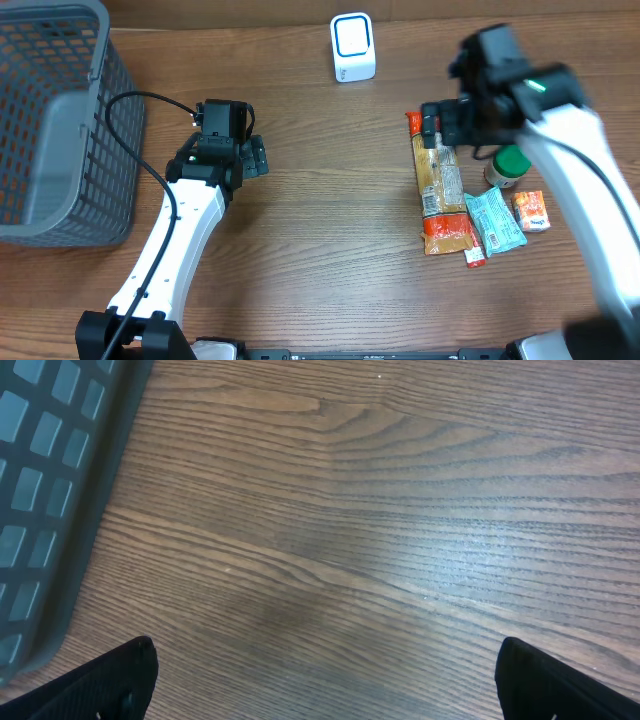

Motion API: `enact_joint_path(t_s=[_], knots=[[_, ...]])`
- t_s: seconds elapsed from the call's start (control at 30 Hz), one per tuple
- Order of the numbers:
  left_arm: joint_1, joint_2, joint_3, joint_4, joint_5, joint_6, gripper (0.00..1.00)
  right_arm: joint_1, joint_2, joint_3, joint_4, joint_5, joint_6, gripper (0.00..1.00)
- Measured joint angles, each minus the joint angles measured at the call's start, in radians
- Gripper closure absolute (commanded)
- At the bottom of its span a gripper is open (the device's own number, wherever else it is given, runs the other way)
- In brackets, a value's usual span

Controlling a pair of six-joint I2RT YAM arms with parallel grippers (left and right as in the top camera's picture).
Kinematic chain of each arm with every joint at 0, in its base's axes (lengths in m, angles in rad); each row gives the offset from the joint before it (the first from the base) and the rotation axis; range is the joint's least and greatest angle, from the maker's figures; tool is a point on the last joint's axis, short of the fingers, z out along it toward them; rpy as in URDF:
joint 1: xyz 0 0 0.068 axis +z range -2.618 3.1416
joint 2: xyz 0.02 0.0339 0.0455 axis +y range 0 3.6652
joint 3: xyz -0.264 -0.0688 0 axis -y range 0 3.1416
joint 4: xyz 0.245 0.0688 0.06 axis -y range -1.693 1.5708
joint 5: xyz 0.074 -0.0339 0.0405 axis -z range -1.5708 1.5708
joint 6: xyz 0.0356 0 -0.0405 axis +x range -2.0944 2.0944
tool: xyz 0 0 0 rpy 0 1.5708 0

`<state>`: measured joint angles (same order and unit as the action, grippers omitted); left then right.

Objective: Scan the item barcode

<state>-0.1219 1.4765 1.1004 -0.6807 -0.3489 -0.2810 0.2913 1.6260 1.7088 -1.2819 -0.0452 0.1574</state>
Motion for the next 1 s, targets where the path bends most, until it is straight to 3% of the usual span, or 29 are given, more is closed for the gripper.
enact_joint_path(t_s=[0.27, 0.6, 0.77, 1.0], knots=[[0.000, 0.000, 0.000, 0.000, 0.000, 0.000, 0.00, -0.003, -0.416, 0.003, 0.128, 0.116, -0.004, 0.00], [0.000, 0.000, 0.000, 0.000, 0.000, 0.000, 0.00, -0.040, -0.735, -0.036, 0.125, 0.198, -0.039, 0.00], [0.000, 0.000, 0.000, 0.000, 0.000, 0.000, 0.00, -0.091, -0.945, -0.227, 0.171, 0.211, -0.046, 0.00], [0.000, 0.000, 0.000, 0.000, 0.000, 0.000, 0.00, -0.122, -1.249, -0.649, 0.485, 0.220, -0.053, 0.00]])
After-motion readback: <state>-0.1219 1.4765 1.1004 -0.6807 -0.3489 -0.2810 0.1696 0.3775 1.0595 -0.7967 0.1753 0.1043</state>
